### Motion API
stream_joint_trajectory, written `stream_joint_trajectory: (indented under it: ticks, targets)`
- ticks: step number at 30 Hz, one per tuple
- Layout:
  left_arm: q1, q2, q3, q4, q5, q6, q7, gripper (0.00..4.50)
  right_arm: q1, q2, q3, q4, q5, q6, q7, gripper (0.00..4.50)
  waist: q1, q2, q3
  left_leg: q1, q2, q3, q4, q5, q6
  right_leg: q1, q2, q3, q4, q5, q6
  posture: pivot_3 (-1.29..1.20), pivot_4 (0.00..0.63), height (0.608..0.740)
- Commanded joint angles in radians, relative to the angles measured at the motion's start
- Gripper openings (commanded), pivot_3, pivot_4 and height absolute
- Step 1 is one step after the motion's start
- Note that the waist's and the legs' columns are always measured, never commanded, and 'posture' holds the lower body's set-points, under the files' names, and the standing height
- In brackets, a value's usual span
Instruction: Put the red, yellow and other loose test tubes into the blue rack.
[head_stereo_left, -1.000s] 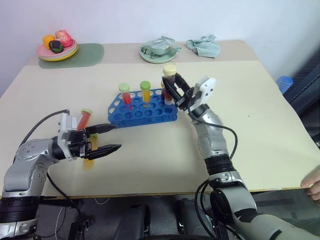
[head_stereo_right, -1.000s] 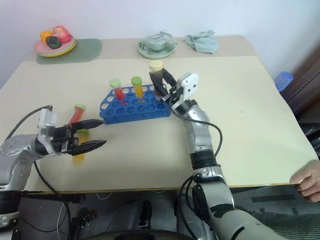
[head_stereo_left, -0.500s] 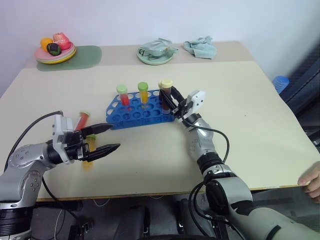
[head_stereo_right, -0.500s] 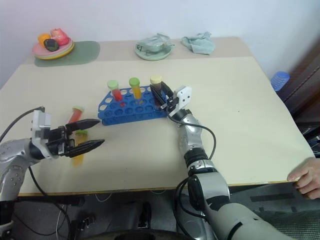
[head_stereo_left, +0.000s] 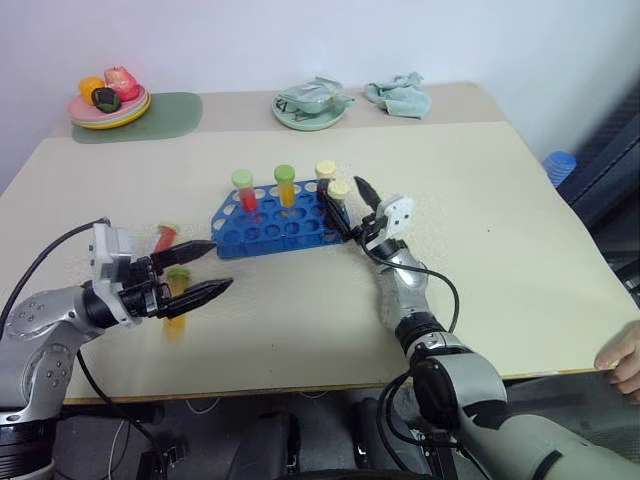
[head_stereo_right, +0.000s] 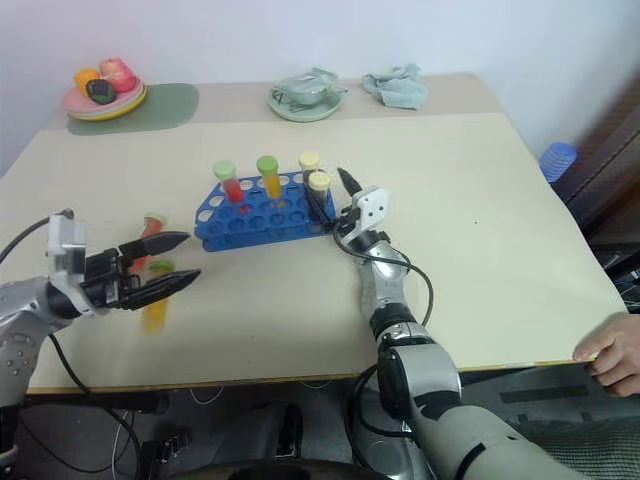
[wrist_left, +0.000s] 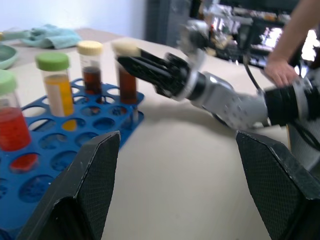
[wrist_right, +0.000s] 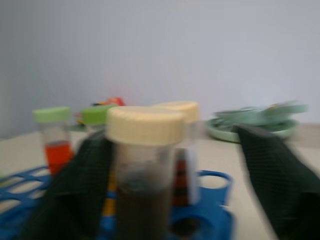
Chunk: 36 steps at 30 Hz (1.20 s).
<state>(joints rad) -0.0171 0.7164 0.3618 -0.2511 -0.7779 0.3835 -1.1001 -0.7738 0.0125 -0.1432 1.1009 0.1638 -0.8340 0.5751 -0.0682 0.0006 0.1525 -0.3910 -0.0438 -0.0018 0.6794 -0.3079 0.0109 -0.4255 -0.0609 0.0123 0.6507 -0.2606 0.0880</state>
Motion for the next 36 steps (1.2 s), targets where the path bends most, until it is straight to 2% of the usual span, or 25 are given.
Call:
stream_joint_trajectory:
  ticks: [1,3,5,8,11,14,17,18,20,22,30,36]
  targets:
    - [-0.012,-0.025,0.051,-0.027,-0.043,0.037,0.099,3.78,0.007,-0.05,0.046,-0.046,-0.112,-0.051,-0.1,4.46,-0.001,0.0,0.0,0.0,0.0,0.0,0.0,0.0,0.0,0.0,0.0,0.0,0.0,0.0,0.0,0.0,0.15,0.74]
    - [0.006,-0.053,0.058,-0.076,0.024,0.061,0.267,3.78,0.024,-0.108,0.072,-0.141,-0.133,-0.035,-0.074,4.46,0.002,0.0,0.0,0.0,0.0,0.0,0.0,0.0,0.0,0.0,0.0,0.0,0.0,0.0,0.0,0.0,0.15,0.74]
    - [0.026,-0.062,0.061,-0.137,0.088,0.092,0.406,3.78,0.066,-0.174,0.091,-0.319,-0.076,0.068,0.02,4.46,0.01,0.0,0.0,0.0,0.0,0.0,0.001,0.0,0.0,0.0,0.0,0.0,0.0,0.0,0.0,0.0,0.15,0.74]
    - [0.052,-0.031,0.077,-0.212,0.084,0.206,0.518,3.78,0.197,-0.327,0.137,-0.703,0.068,0.376,0.209,4.46,0.03,0.0,0.0,-0.001,0.0,0.0,0.001,-0.001,0.002,0.0,0.0,0.0,-0.001,0.0,0.0,0.0,0.15,0.74]
    - [0.068,-0.012,0.111,-0.296,0.069,0.314,0.631,3.78,0.35,-0.548,0.154,-1.035,0.201,0.676,0.37,4.46,0.048,0.0,0.0,-0.002,0.0,-0.001,0.001,-0.005,0.008,0.0,-0.001,0.0,-0.003,0.0,0.0,0.0,0.15,0.74]
    - [0.05,0.009,0.183,-0.374,-0.056,0.574,0.811,3.78,0.456,-0.745,0.141,-1.234,0.289,0.859,0.5,4.46,0.054,0.0,0.001,-0.002,0.0,0.0,0.0,-0.006,0.011,0.001,-0.001,0.0,-0.005,0.0,0.0,0.0,0.15,0.74]
    - [-0.017,0.065,0.263,-0.402,-0.296,0.877,0.992,3.78,0.493,-0.851,0.128,-1.342,0.356,0.952,0.583,4.46,0.051,-0.001,0.001,-0.001,0.001,0.0,0.001,-0.006,0.011,0.001,-0.001,0.0,-0.004,0.0,0.0,0.0,0.15,0.74]
    - [-0.055,0.084,0.274,-0.385,-0.359,0.95,1.052,3.78,0.491,-0.872,0.129,-1.363,0.377,0.985,0.603,4.46,0.052,-0.001,0.002,-0.001,0.001,0.0,0.001,-0.006,0.011,0.002,-0.001,0.0,-0.003,0.0,0.0,0.0,0.15,0.74]
    - [-0.187,0.13,0.252,-0.295,-0.396,1.16,1.127,3.78,0.468,-0.893,0.14,-1.384,0.399,1.027,0.641,4.46,0.056,-0.002,0.002,0.0,0.001,0.0,0.002,-0.006,0.01,0.002,-0.001,0.0,-0.002,0.0,0.0,0.0,0.15,0.74]
    - [-0.268,0.131,0.235,-0.228,-0.448,1.231,1.209,3.78,0.445,-0.891,0.15,-1.39,0.403,1.045,0.663,4.46,0.056,-0.002,0.002,0.0,0.001,-0.001,0.003,-0.005,0.009,0.003,0.0,0.0,-0.002,0.0,0.0,0.0,0.15,0.74]
    - [-0.336,0.174,0.081,-0.015,-0.718,1.221,1.627,3.78,0.38,-0.839,0.189,-1.362,0.37,1.038,0.712,4.46,0.059,-0.006,0.004,-0.002,0.001,-0.001,0.002,-0.002,0.003,0.001,0.0,0.0,-0.003,0.0,0.0,0.0,0.15,0.74]
    - [-0.337,0.228,-0.121,0.072,-1.024,0.984,1.945,3.78,0.373,-0.81,0.201,-1.359,0.343,1.03,0.712,4.46,0.059,-0.007,0.005,-0.002,0.001,-0.001,0.002,-0.002,0.002,0.001,-0.001,0.0,-0.003,0.0,0.0,0.0,0.15,0.74]
